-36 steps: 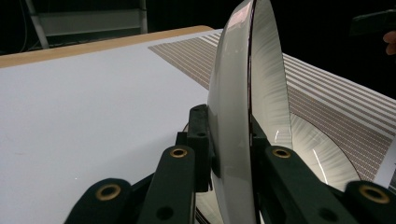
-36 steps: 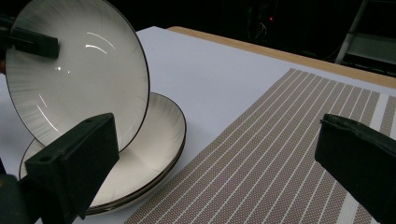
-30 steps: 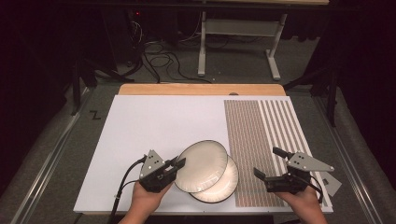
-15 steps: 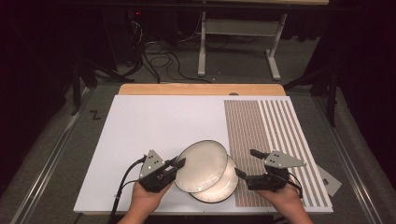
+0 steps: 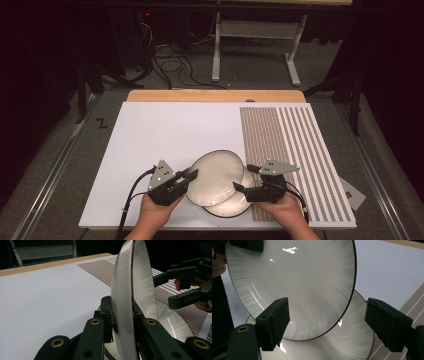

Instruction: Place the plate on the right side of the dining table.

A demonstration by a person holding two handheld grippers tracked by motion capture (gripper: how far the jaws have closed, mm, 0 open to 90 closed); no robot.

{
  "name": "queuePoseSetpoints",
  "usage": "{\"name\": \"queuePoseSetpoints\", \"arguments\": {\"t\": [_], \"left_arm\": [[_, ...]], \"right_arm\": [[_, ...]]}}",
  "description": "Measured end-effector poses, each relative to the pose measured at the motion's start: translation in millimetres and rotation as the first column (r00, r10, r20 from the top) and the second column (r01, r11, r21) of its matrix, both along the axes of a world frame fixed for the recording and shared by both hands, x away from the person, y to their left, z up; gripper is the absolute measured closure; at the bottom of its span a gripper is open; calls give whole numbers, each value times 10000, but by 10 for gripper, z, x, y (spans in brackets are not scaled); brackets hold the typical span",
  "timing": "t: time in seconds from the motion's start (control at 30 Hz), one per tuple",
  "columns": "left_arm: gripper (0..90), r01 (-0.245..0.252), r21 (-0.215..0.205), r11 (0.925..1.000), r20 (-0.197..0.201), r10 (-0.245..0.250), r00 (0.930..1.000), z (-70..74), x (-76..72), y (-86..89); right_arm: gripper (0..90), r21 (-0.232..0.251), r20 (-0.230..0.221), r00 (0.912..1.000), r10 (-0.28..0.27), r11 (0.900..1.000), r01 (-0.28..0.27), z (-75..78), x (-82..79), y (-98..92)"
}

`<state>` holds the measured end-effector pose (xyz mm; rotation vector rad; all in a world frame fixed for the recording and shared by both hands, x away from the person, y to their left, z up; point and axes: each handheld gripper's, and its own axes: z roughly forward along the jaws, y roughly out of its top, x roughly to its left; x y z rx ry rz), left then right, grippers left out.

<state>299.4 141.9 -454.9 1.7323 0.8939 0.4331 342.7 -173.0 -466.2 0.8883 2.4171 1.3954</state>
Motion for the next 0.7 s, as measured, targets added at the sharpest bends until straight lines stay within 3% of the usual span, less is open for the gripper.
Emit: {"name": "queuePoseSetpoints", "arguments": {"t": [0.47, 0.7], "left_arm": [[791, 107, -28, 9999, -91, -107, 9999, -10, 16, 34], [791, 95, -30, 9999, -78, -96, 9999, -10, 11, 33]], "right_arm": [[433, 527, -1267, 9919, 51, 9986, 16, -171, 160, 153], [521, 518, -1600, 9871, 78, 9987, 5, -216, 182, 167]]}}
